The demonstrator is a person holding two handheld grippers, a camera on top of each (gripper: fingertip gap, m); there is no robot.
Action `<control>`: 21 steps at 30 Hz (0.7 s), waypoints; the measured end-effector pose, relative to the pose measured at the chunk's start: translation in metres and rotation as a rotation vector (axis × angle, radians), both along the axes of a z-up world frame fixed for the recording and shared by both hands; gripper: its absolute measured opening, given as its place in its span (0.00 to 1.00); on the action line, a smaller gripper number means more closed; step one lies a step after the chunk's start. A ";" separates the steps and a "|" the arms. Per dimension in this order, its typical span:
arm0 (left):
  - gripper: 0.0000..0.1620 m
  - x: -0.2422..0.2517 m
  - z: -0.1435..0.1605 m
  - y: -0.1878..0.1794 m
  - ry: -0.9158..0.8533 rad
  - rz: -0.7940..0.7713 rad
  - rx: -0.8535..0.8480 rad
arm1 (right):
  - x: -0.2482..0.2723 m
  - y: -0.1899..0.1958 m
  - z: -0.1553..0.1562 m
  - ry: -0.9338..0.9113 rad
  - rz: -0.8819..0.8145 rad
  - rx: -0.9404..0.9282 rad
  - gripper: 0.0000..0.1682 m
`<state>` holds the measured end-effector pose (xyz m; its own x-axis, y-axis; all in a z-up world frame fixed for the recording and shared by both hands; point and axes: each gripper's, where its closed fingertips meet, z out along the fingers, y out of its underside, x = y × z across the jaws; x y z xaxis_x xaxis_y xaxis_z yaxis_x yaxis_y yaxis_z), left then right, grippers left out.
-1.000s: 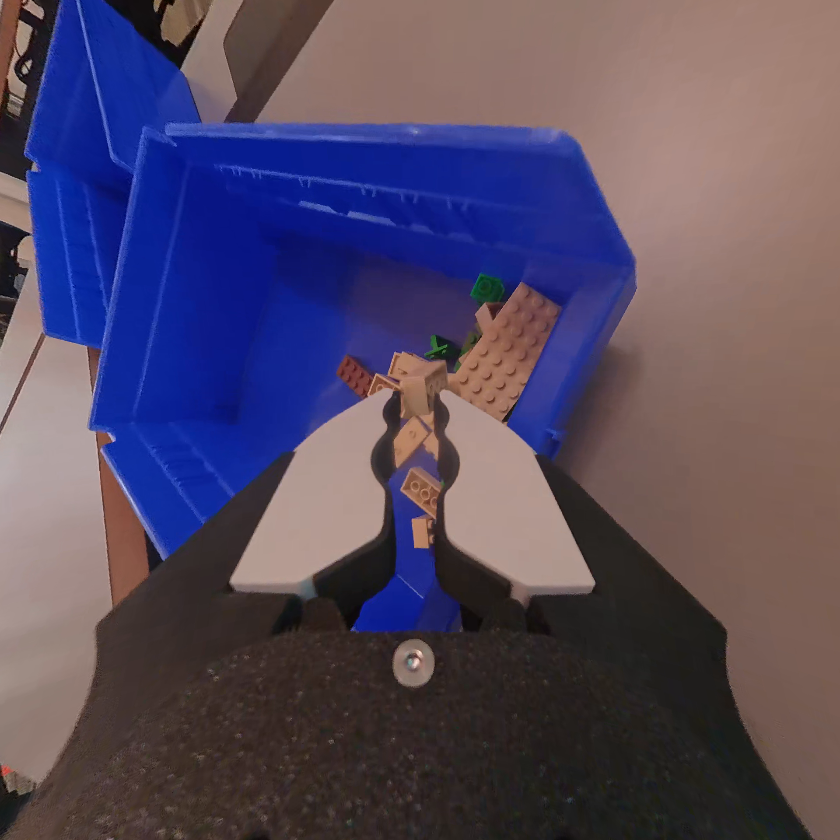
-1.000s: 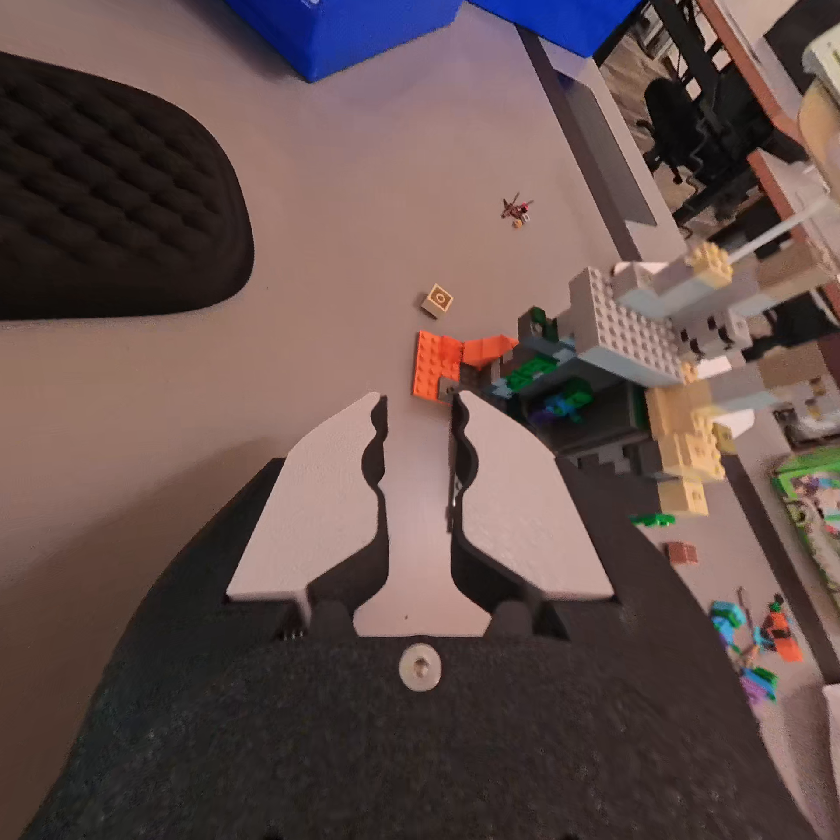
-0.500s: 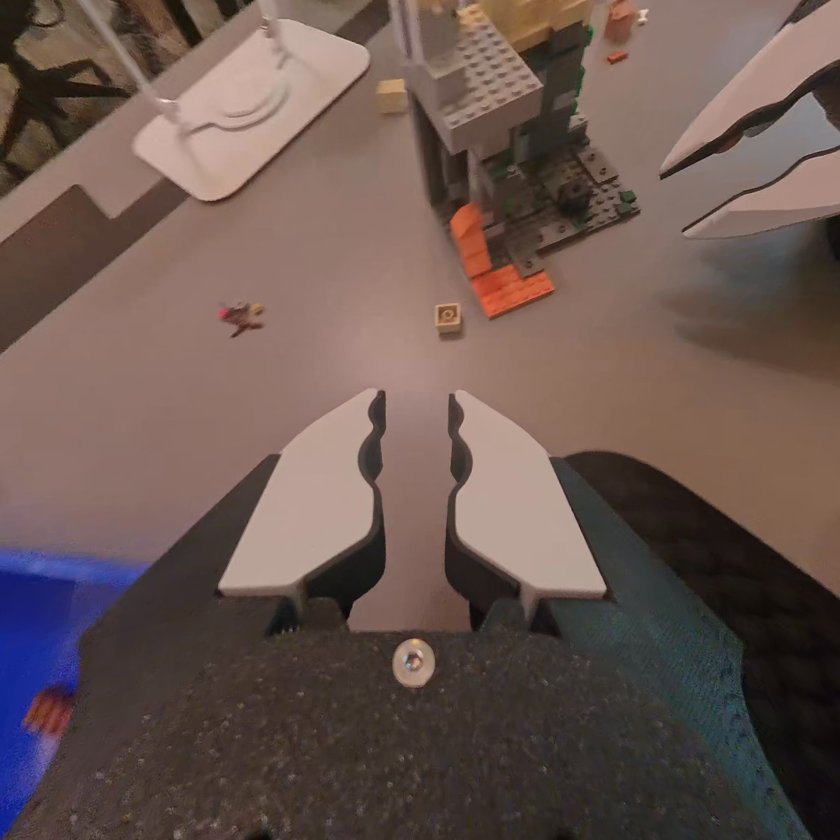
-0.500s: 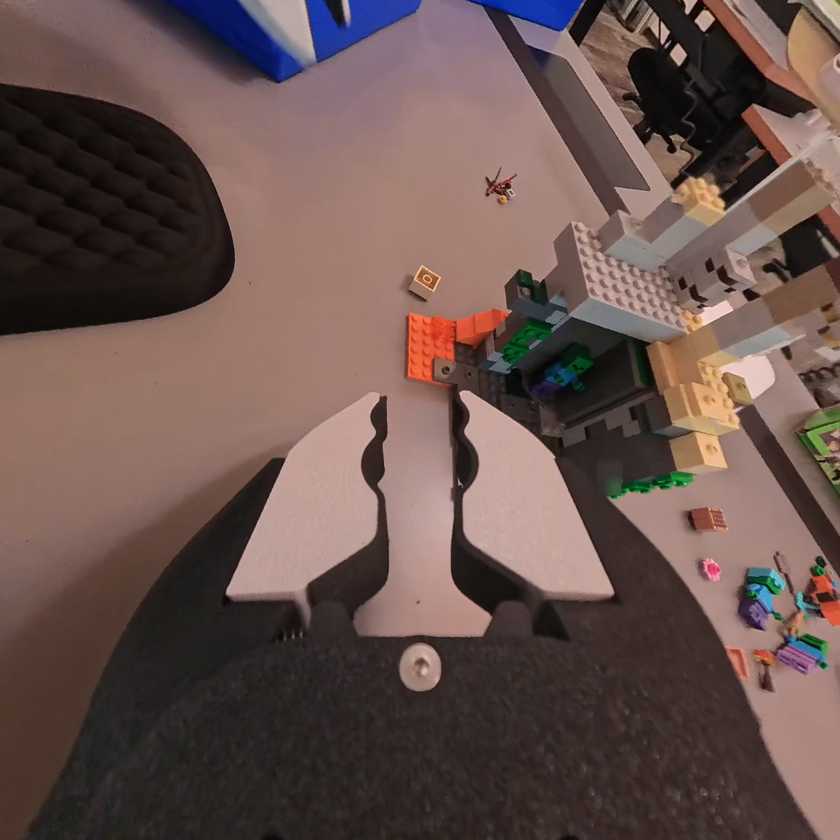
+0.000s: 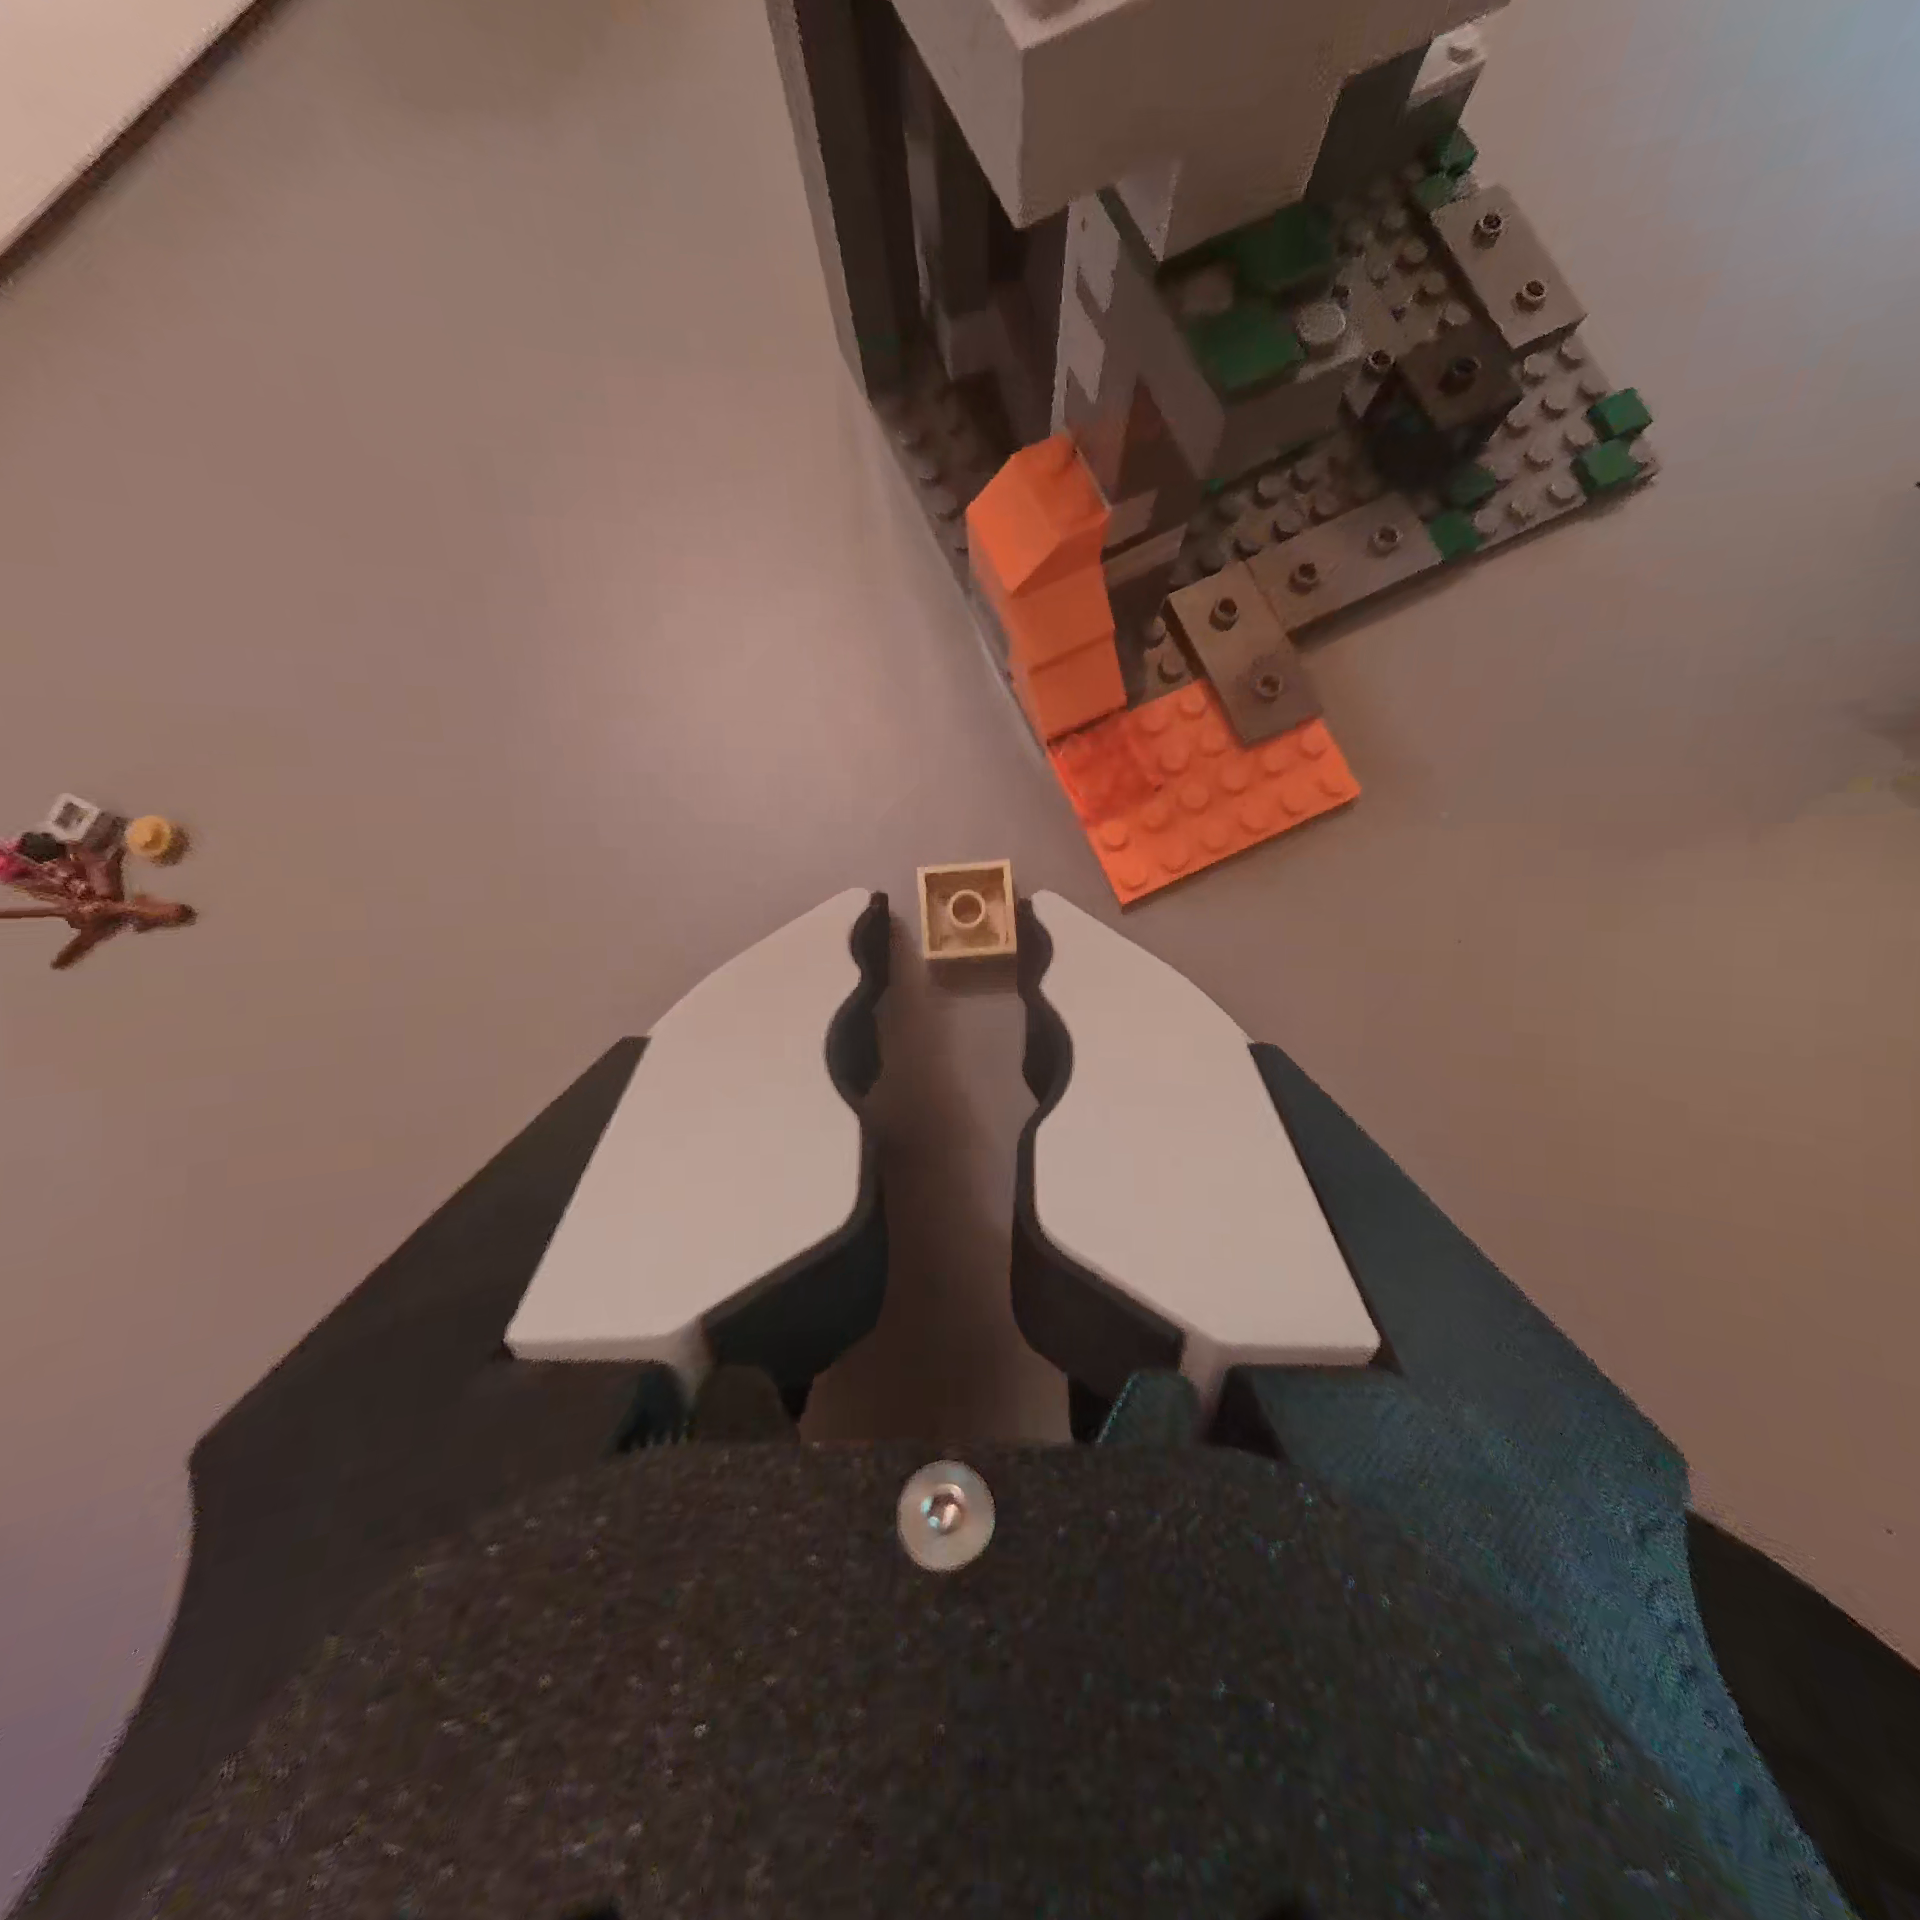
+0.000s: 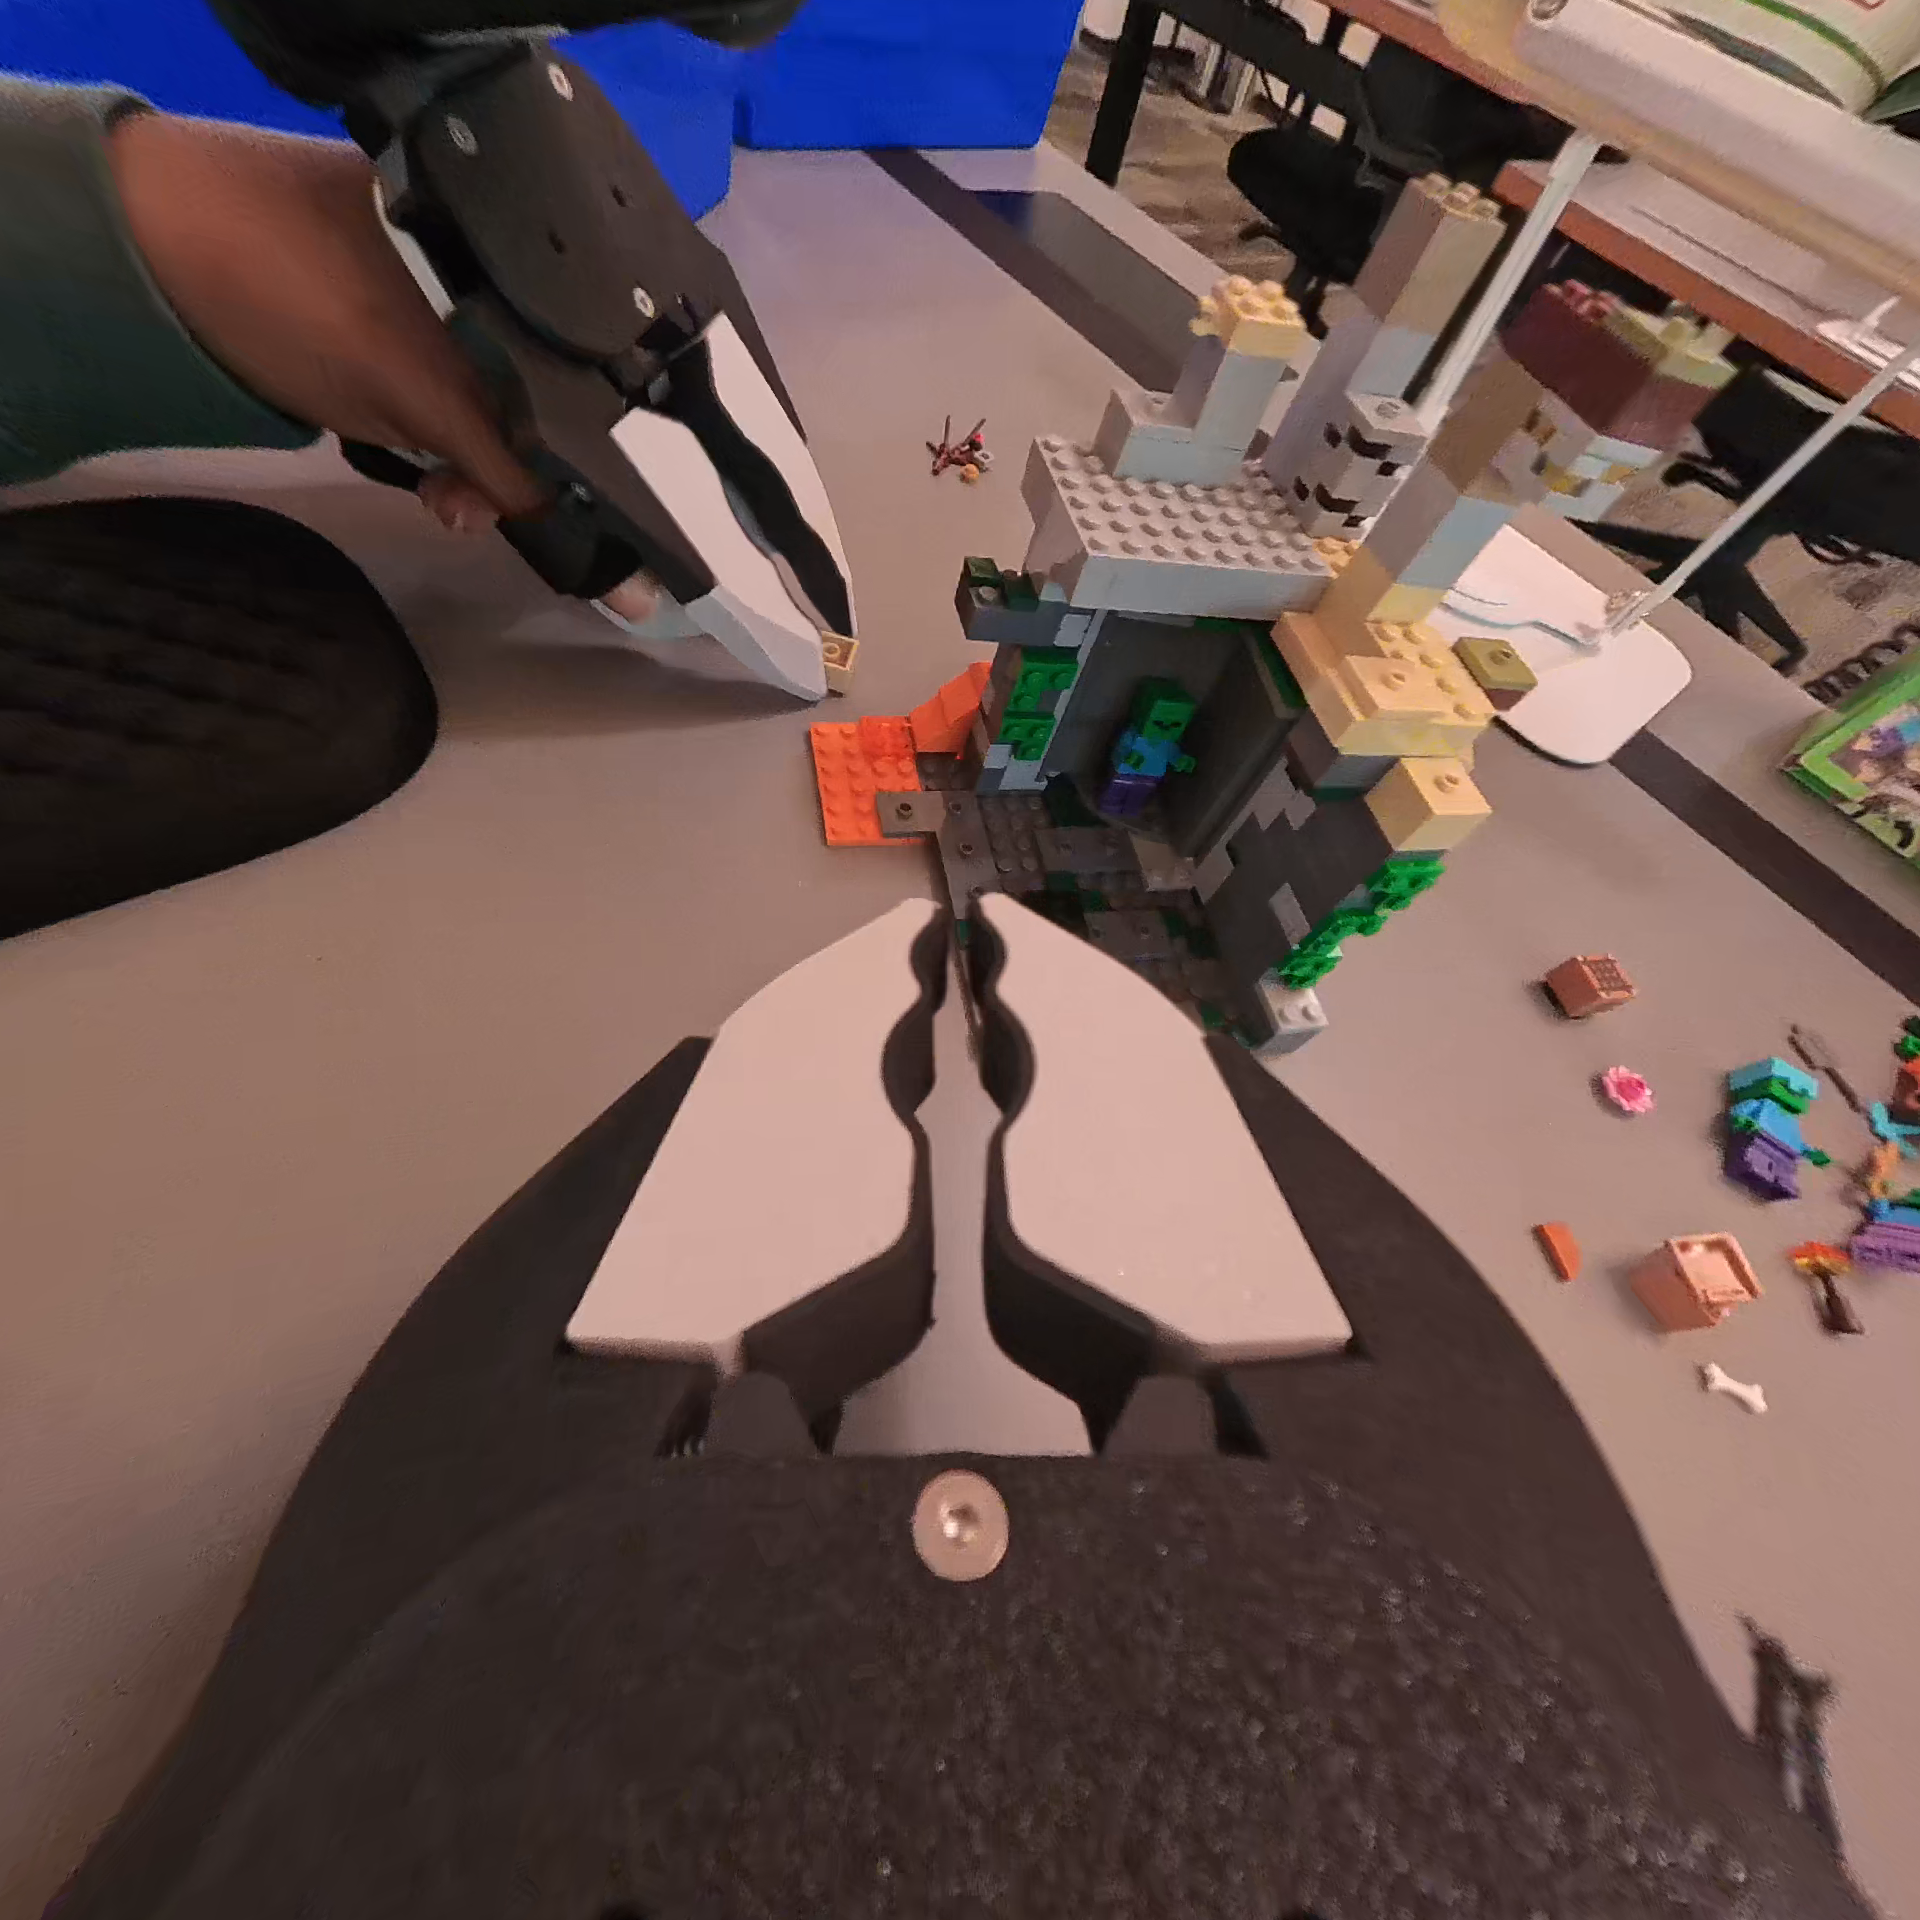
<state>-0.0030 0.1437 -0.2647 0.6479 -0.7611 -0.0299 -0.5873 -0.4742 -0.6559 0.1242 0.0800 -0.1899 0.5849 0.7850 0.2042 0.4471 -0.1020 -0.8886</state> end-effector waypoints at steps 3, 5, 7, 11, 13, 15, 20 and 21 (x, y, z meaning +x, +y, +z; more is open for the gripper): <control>0.10 0.000 0.000 -0.002 0.019 -0.024 0.025 | 0.008 0.002 0.001 0.022 -0.031 -0.010 0.00; 0.10 0.001 0.006 -0.008 -0.002 -0.030 0.035 | 0.012 0.003 0.001 0.030 -0.046 -0.004 0.00; 0.10 0.001 0.020 -0.016 -0.035 -0.048 0.075 | 0.013 0.002 0.002 0.043 -0.045 0.001 0.00; 0.10 -0.008 0.055 -0.037 -0.055 -0.051 0.199 | 0.005 -0.004 0.003 0.071 -0.002 -0.013 0.00; 0.10 -0.026 0.070 -0.045 -0.009 -0.011 0.265 | 0.001 -0.007 0.003 0.067 0.014 -0.012 0.00; 0.10 -0.055 0.083 -0.052 0.055 0.053 0.316 | -0.001 -0.008 0.001 0.056 0.021 -0.008 0.00; 0.10 -0.143 0.099 -0.062 0.145 0.273 0.348 | -0.003 -0.009 0.000 0.072 0.029 -0.023 0.00; 0.10 -0.160 0.099 -0.063 0.153 0.317 0.338 | -0.003 -0.009 0.000 0.076 0.030 -0.026 0.00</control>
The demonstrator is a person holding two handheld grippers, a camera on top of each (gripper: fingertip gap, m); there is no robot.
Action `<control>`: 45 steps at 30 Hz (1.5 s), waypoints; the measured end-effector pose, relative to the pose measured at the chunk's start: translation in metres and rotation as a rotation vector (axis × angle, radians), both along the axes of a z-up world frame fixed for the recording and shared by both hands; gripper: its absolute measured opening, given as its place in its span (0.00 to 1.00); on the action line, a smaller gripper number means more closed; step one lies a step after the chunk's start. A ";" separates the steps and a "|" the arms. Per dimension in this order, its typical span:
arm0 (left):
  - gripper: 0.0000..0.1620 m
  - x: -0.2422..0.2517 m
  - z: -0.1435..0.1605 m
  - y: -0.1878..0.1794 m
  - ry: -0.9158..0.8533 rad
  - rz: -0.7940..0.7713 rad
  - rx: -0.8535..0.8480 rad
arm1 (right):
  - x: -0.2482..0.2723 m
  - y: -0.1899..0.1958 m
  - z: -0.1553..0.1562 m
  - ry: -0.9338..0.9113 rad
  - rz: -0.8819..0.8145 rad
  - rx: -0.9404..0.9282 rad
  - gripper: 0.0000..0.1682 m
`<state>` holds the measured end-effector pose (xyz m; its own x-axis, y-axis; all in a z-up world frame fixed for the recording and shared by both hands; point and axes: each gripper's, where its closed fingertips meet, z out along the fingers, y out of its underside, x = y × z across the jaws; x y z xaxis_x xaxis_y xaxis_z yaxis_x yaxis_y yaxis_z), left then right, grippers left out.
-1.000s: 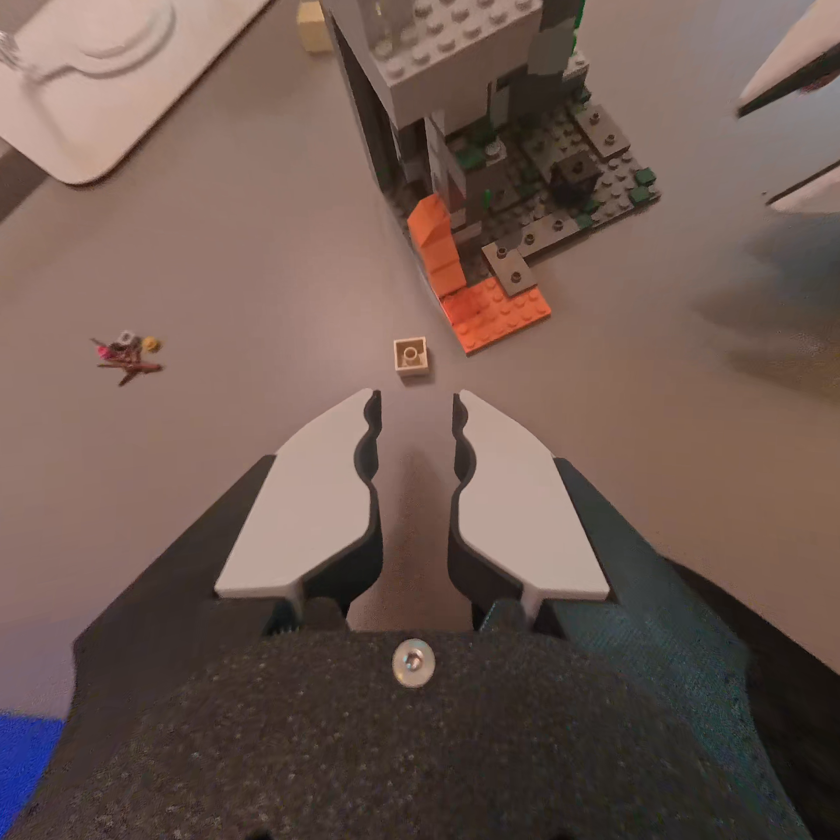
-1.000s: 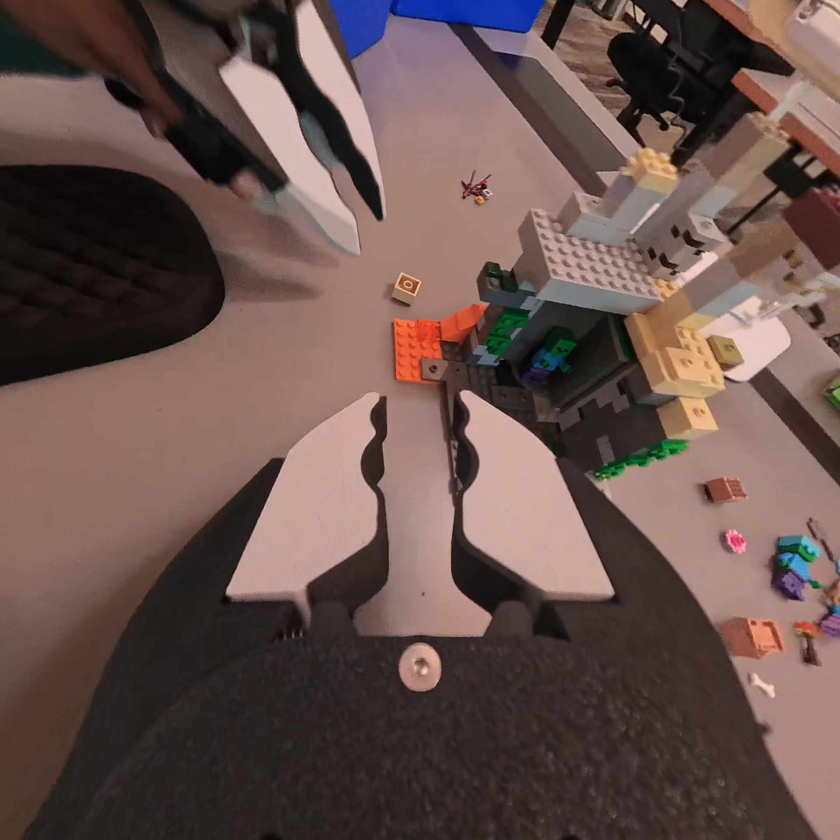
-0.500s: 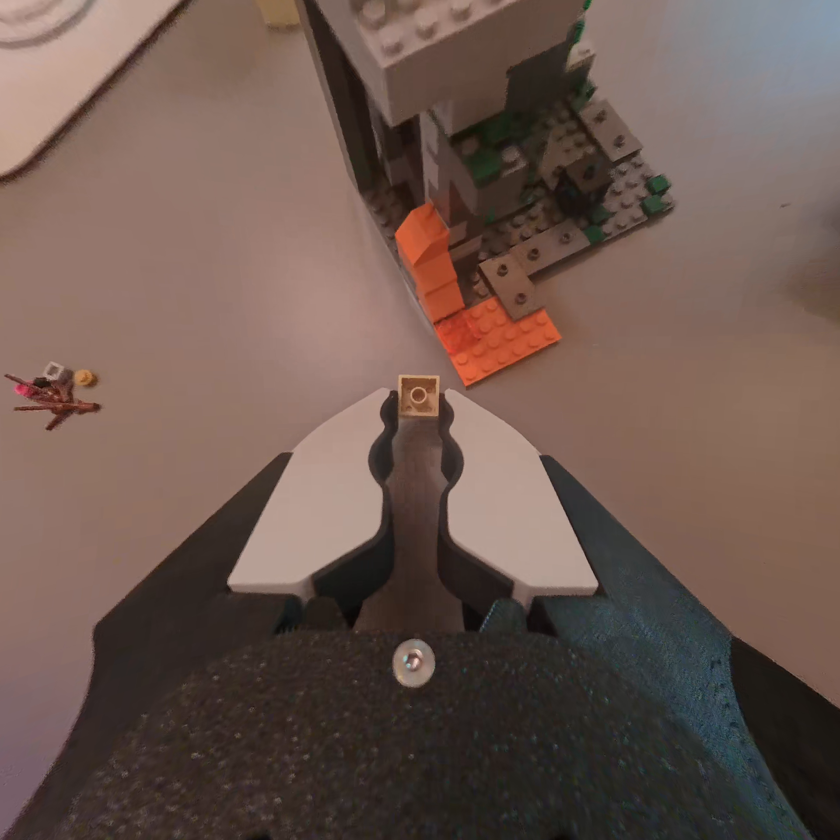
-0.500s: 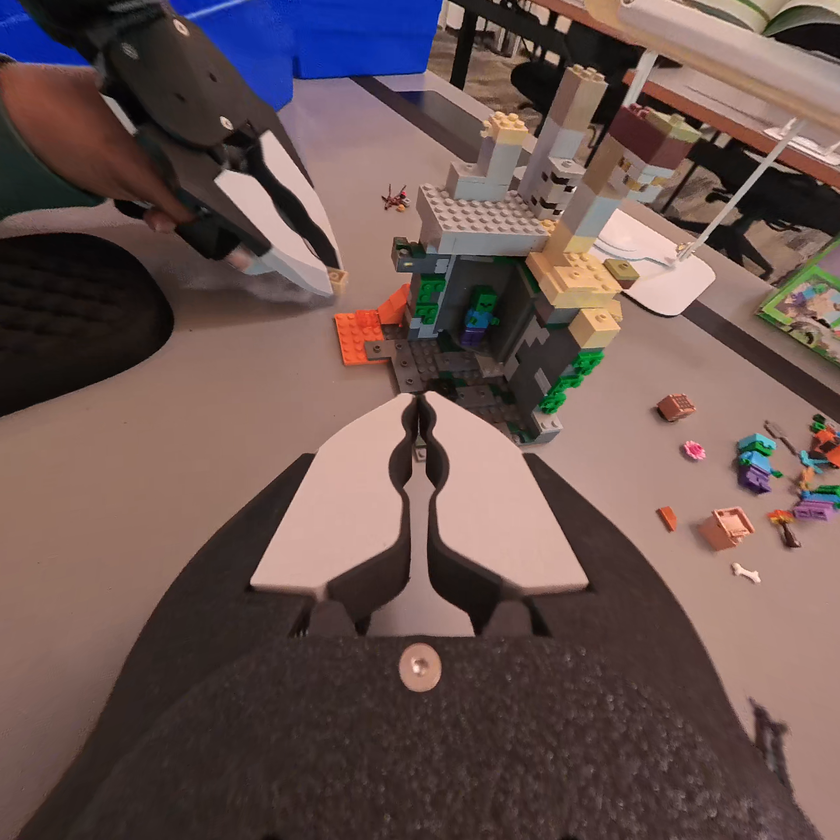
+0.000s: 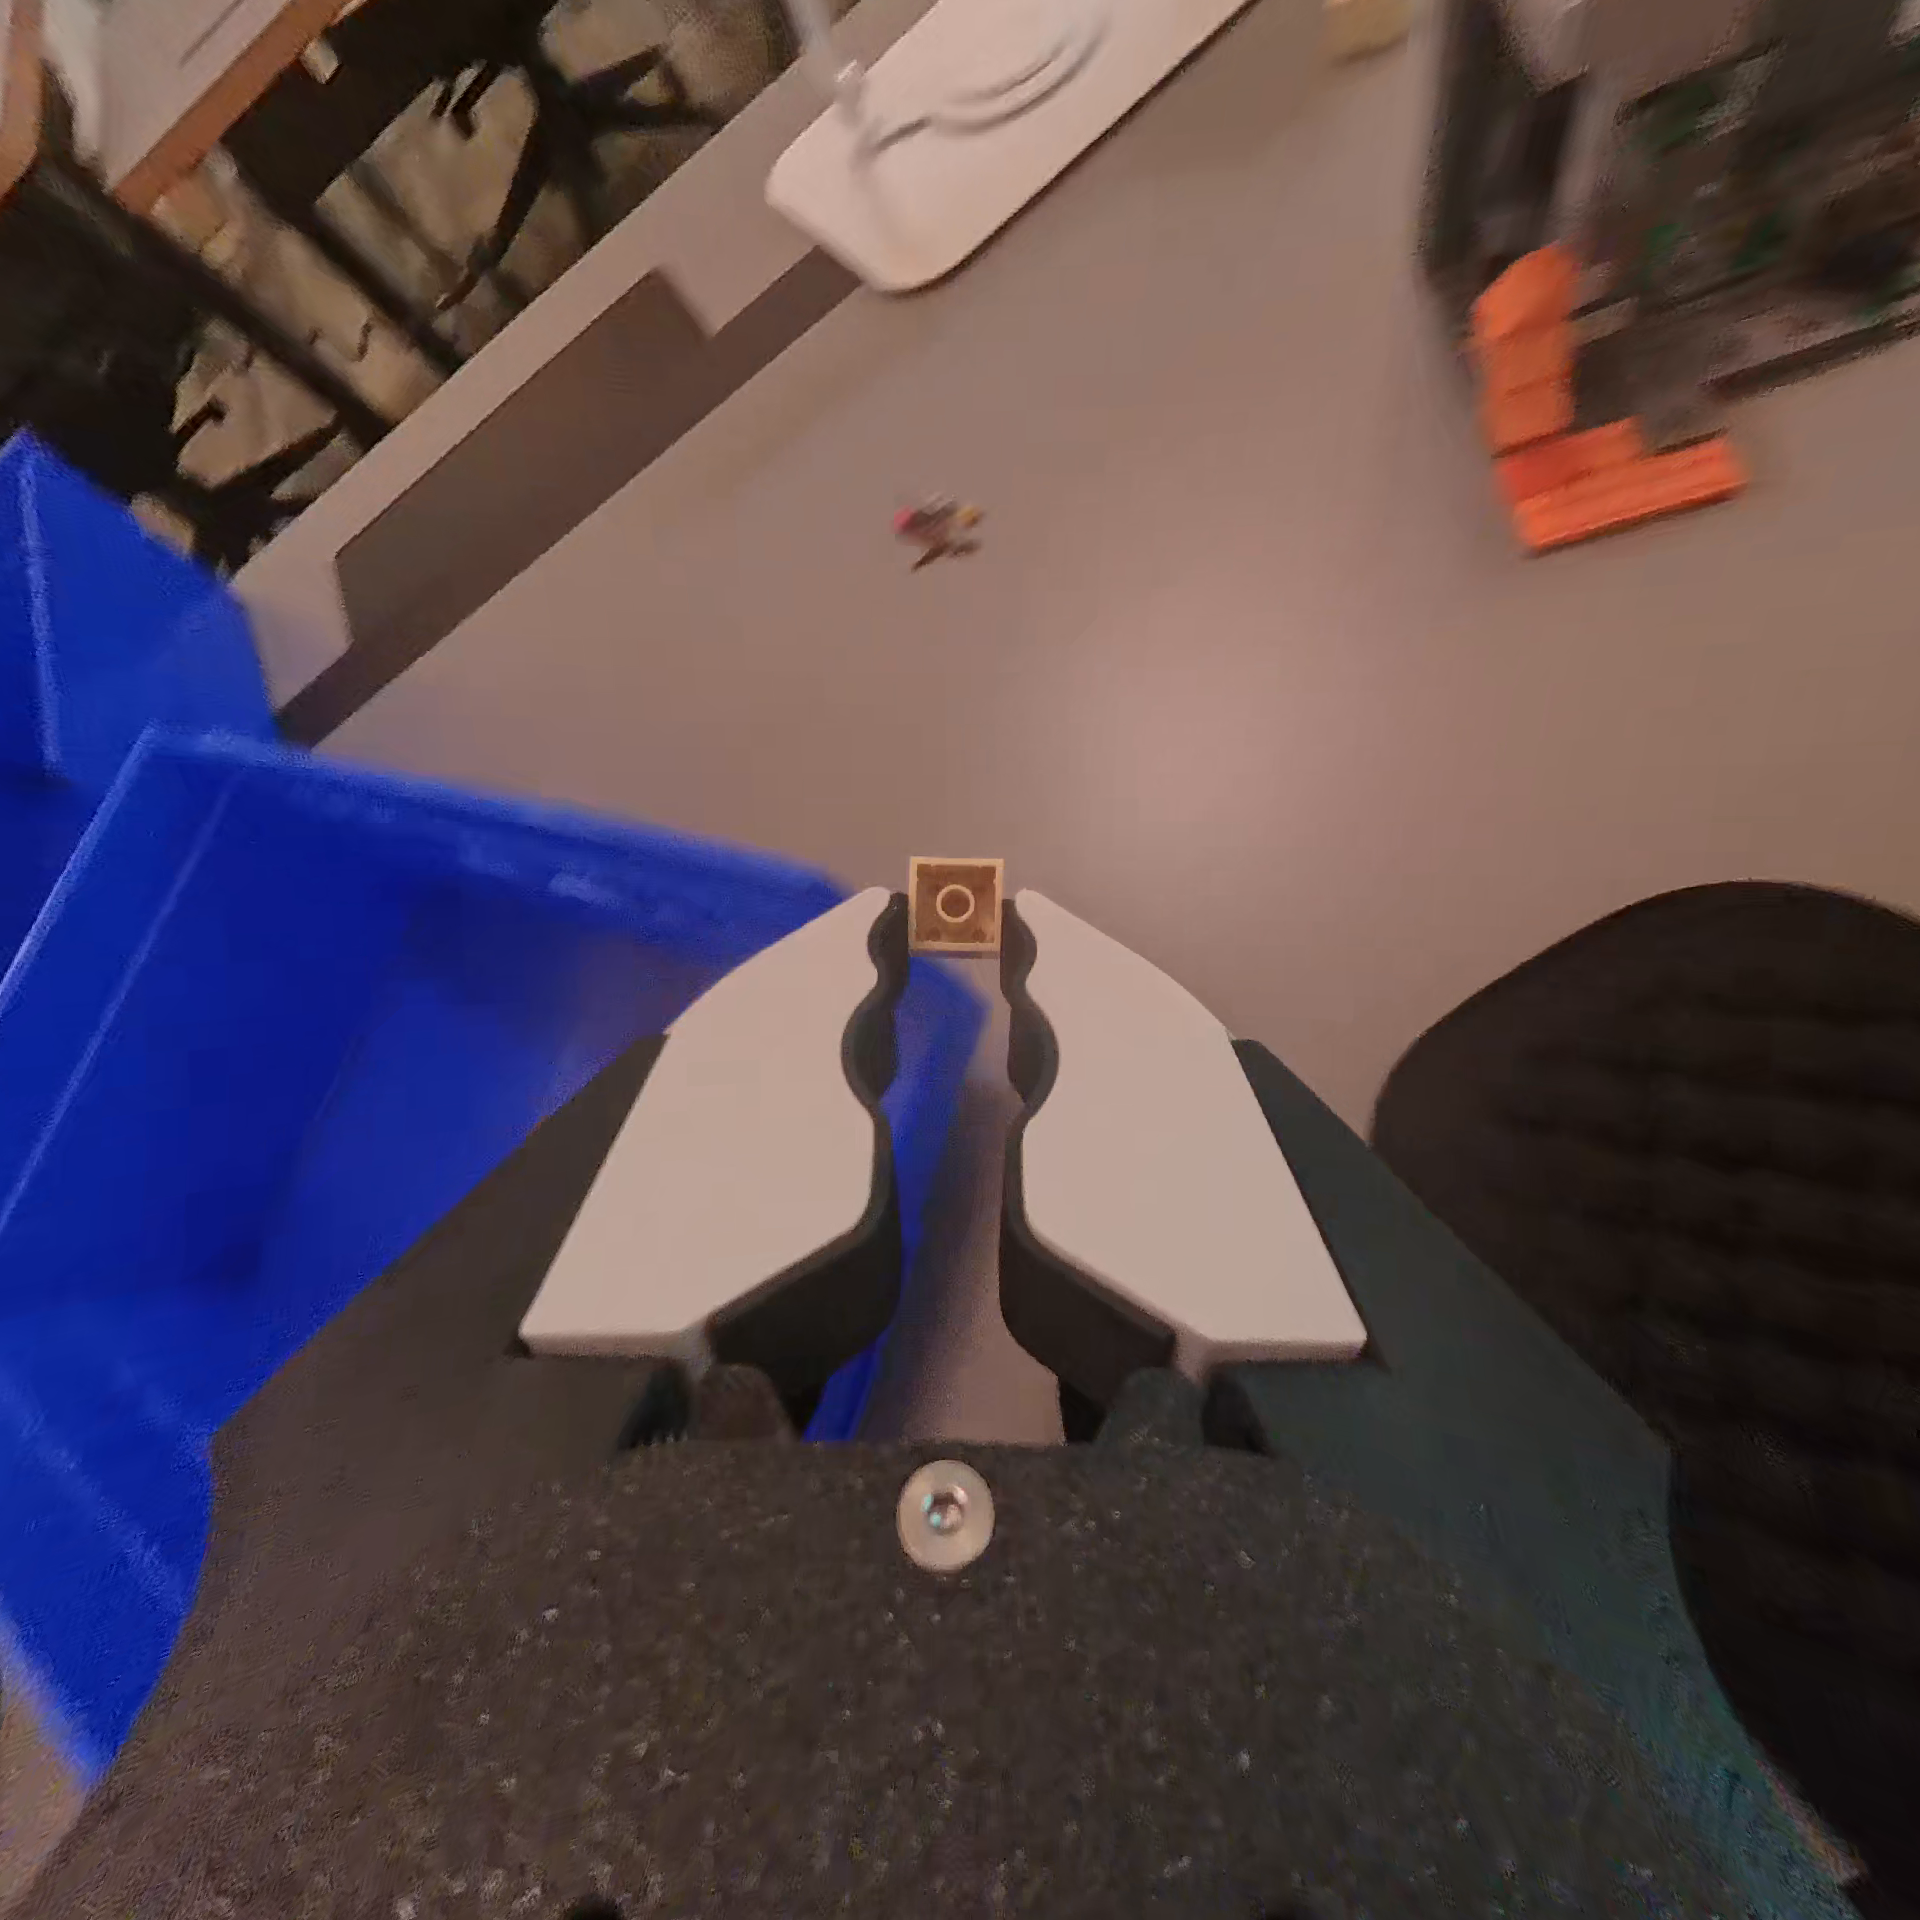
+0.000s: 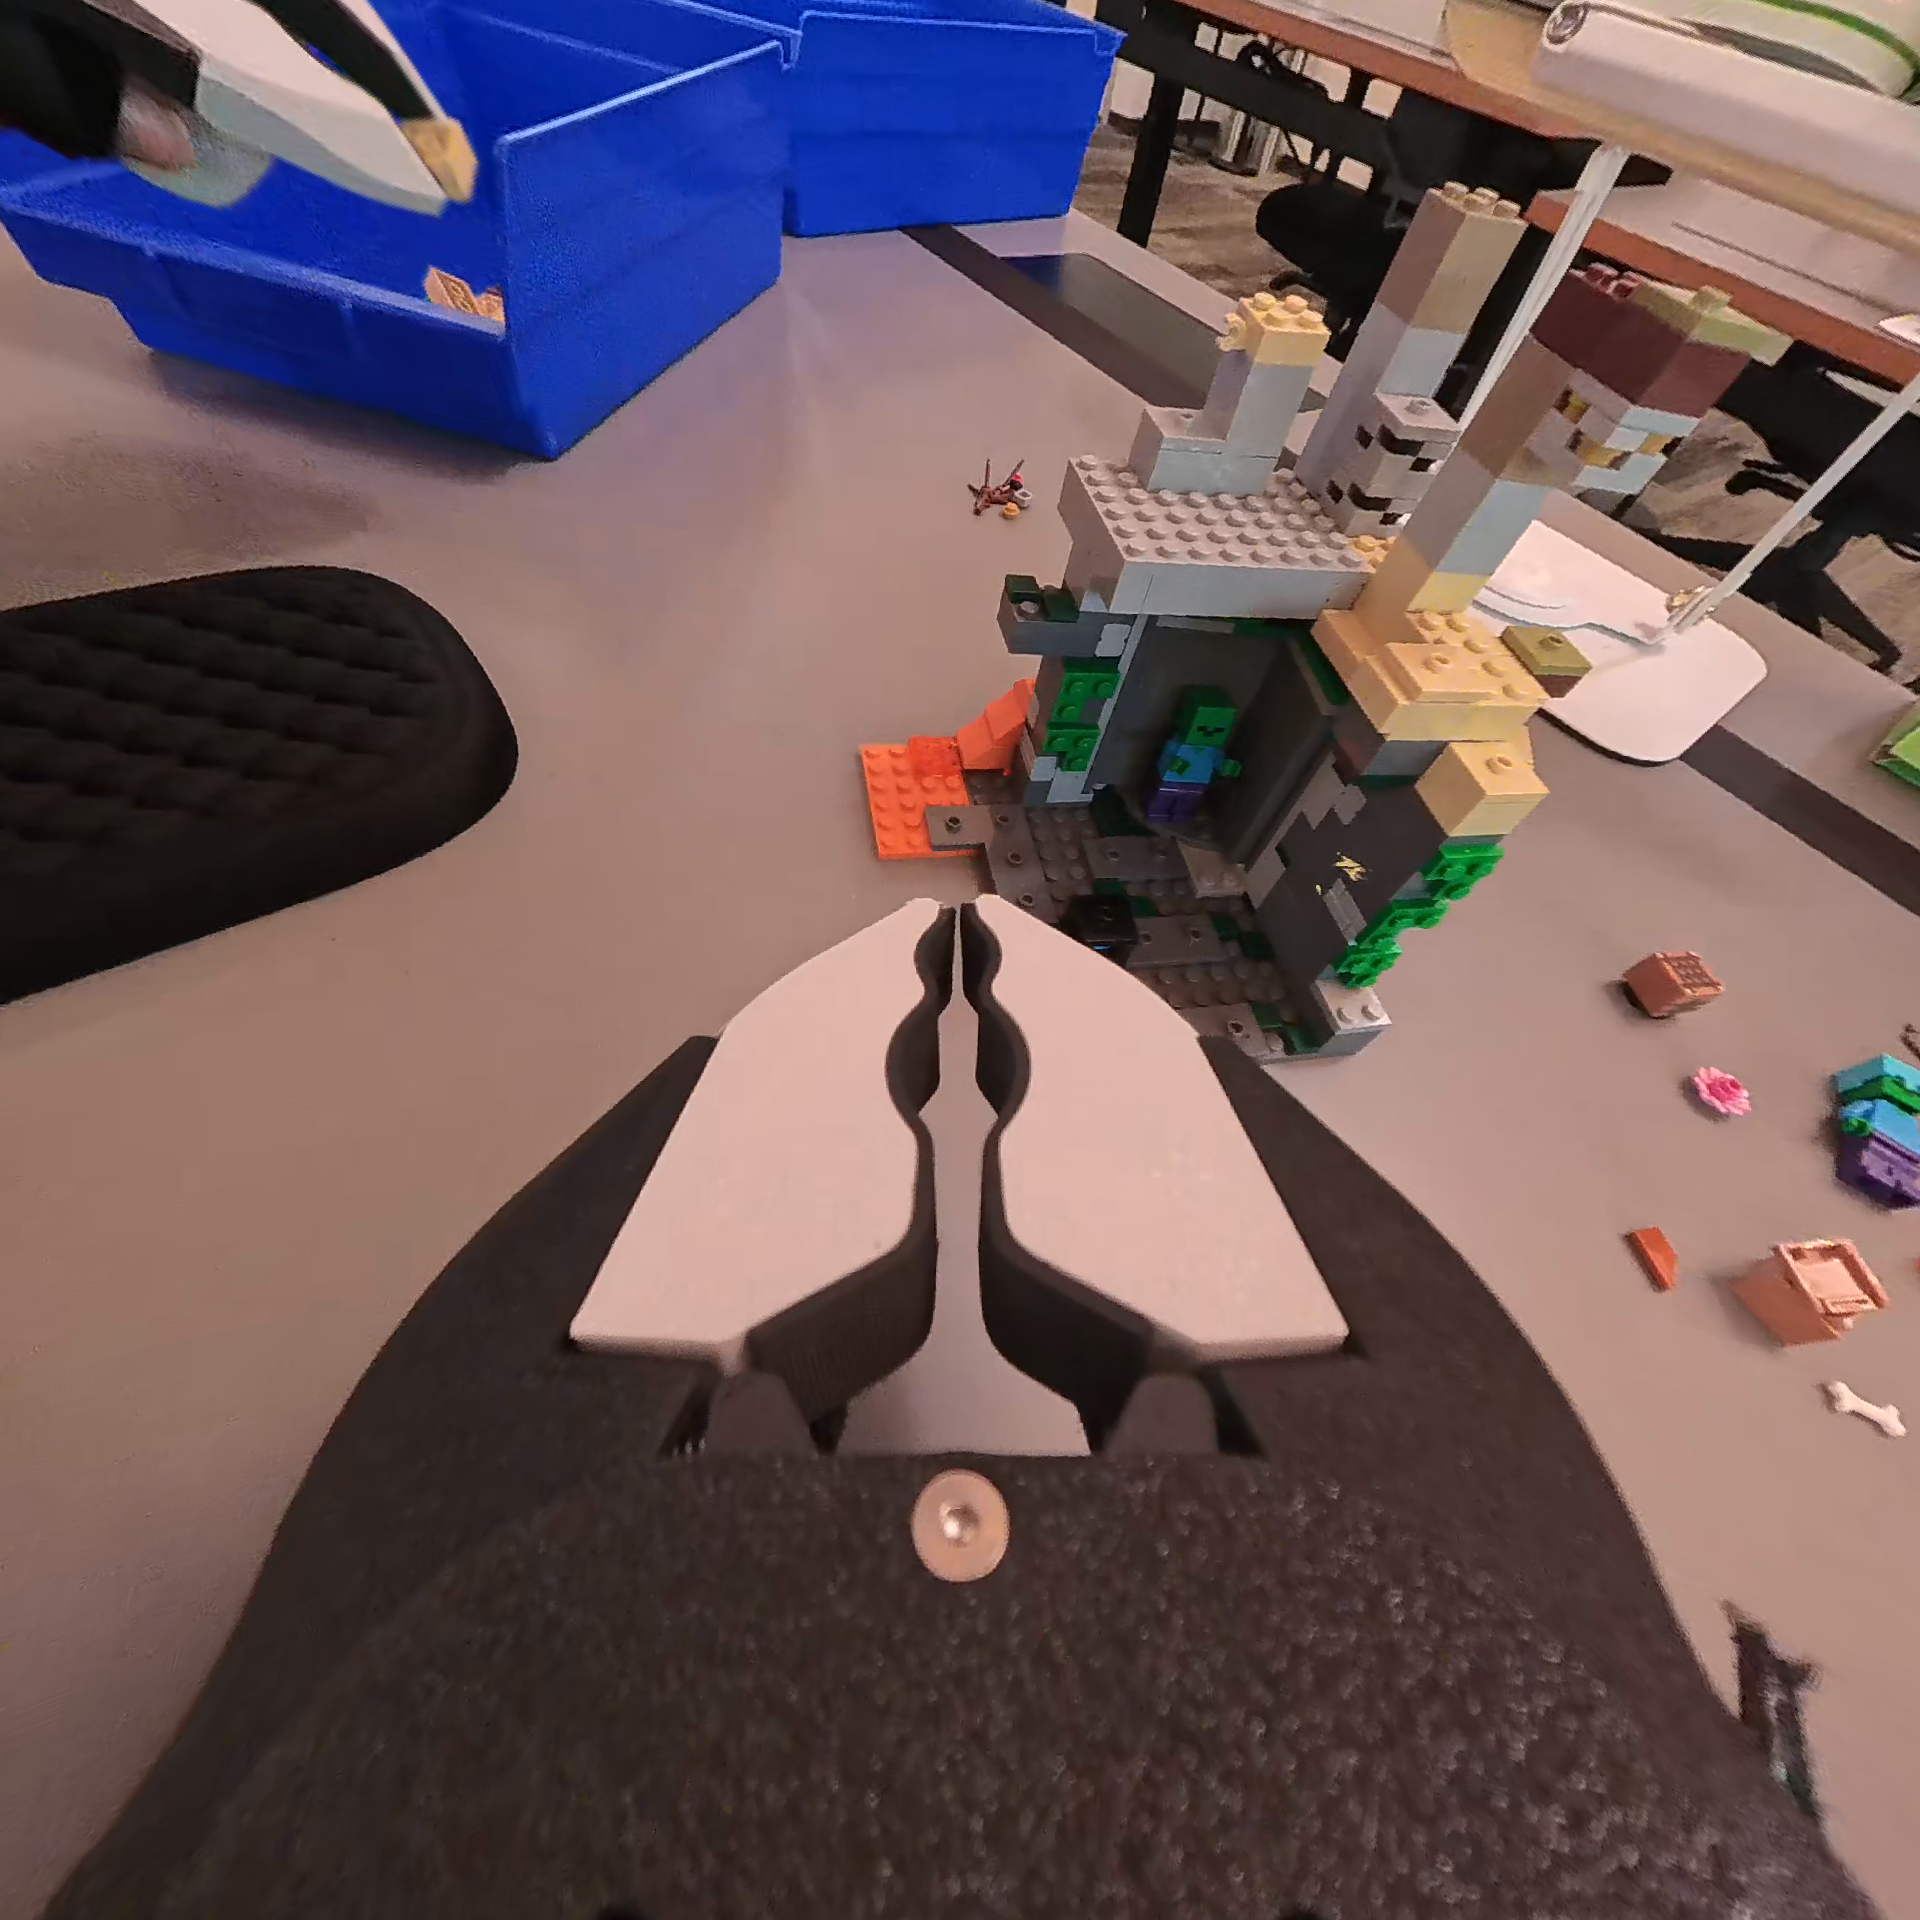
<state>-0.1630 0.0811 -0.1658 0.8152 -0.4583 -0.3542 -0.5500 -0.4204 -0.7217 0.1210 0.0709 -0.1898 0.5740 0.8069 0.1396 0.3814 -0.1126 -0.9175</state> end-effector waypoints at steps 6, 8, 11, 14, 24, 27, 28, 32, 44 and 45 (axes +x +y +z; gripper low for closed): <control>0.10 -0.078 -0.018 0.005 0.047 0.225 -0.040 | 0.010 0.008 0.000 0.019 -0.048 -0.005 0.01; 0.10 -0.087 -0.031 0.008 0.055 0.251 -0.078 | 0.016 0.012 -0.001 0.025 -0.074 -0.009 0.01; 0.17 -0.090 -0.042 0.012 0.063 0.272 -0.093 | 0.026 0.019 -0.003 0.022 -0.122 -0.008 0.03; 0.25 -0.085 -0.045 0.015 0.043 0.275 -0.092 | 0.037 0.027 -0.003 0.021 -0.171 -0.006 0.05; 0.15 -0.019 0.006 0.004 -0.083 0.087 0.068 | 0.081 0.054 -0.005 0.022 -0.345 -0.023 0.09; 0.05 0.026 0.008 0.000 -0.131 -0.068 0.061 | 0.102 0.069 -0.006 0.023 -0.392 -0.044 0.10; 0.02 0.042 0.007 0.000 -0.157 -0.115 0.062 | 0.109 0.075 -0.008 0.016 -0.407 -0.056 0.11; 0.00 0.096 -0.005 0.006 -0.210 -0.260 0.020 | 0.146 0.105 -0.022 -0.067 -0.490 -0.071 0.15; 0.00 0.168 -0.010 0.093 -0.337 -0.393 0.089 | 0.166 0.153 -0.061 -0.165 -0.443 -0.212 0.19; 0.00 0.168 -0.012 0.096 -0.365 -0.392 0.098 | 0.165 0.155 -0.063 -0.180 -0.434 -0.214 0.17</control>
